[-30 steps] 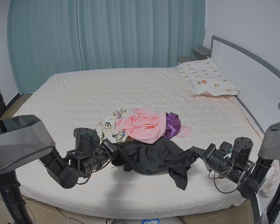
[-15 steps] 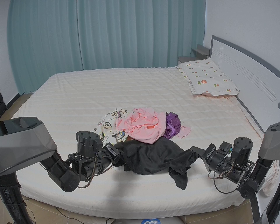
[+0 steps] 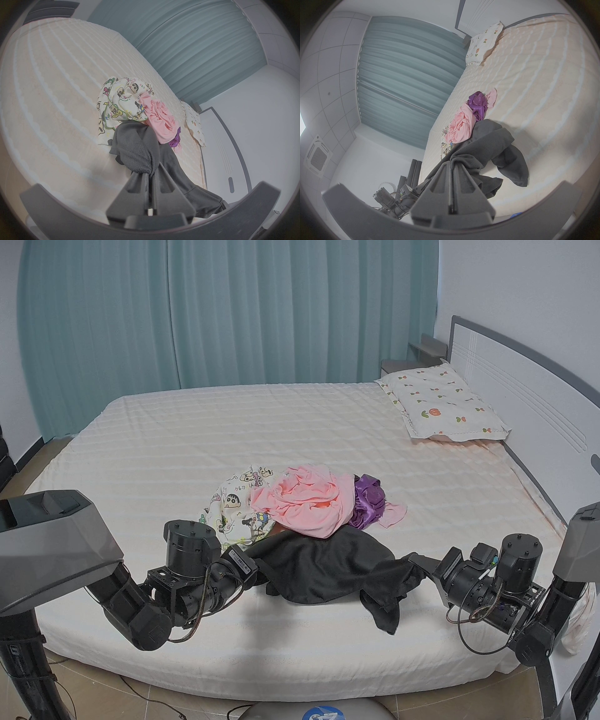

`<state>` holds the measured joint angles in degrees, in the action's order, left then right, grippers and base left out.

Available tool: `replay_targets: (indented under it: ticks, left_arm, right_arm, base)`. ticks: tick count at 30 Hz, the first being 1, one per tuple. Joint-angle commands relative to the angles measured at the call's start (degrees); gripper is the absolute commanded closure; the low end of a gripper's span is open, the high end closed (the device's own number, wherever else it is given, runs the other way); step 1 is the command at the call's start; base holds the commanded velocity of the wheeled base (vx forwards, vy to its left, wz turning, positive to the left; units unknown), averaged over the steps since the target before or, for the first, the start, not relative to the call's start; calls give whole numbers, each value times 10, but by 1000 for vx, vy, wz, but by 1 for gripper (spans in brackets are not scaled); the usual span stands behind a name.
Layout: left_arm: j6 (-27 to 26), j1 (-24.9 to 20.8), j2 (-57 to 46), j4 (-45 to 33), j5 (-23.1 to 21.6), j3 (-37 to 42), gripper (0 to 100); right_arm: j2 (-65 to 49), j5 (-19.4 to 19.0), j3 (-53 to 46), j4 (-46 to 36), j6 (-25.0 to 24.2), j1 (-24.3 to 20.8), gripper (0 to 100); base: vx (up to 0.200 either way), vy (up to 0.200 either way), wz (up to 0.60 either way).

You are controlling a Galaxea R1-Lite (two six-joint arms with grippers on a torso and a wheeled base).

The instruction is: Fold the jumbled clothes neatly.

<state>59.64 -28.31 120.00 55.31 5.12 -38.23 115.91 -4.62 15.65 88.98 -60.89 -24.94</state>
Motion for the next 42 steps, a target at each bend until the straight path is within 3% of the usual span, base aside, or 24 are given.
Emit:
replay_targets:
  ticks: [1, 8, 15, 18, 25, 33, 42]
  left_arm:
    - [0, 0, -13, 0, 0, 7, 100]
    - [0, 9, -26, -1, -1, 6, 100]
    - [0, 10, -62, -5, -3, 24, 100]
    - [1, 10, -75, -6, -4, 31, 100]
    - [1, 8, -75, -6, -5, 40, 100]
    - [3, 4, -73, -6, -25, 48, 100]
    - [1, 4, -71, -6, -27, 47, 100]
  right_arm:
    - [-4, 0, 1, 10, 1, -1, 100]
    - [-44, 3, 10, 10, 5, -21, 100]
    - [-51, 1, 22, 9, 82, -39, 100]
    - [-45, 1, 33, 9, 89, -49, 100]
    - [-18, 0, 38, 10, 82, -63, 100]
    - [-8, -3, 6, 10, 31, -53, 100]
    - [-9, 0, 3, 10, 31, -54, 100]
  base:
    - [0, 200, 0]
    - [0, 200, 0]
    - [0, 200, 0]
    - [0, 200, 0]
    - [0, 200, 0]
    - [0, 200, 0]
    - [0, 200, 0]
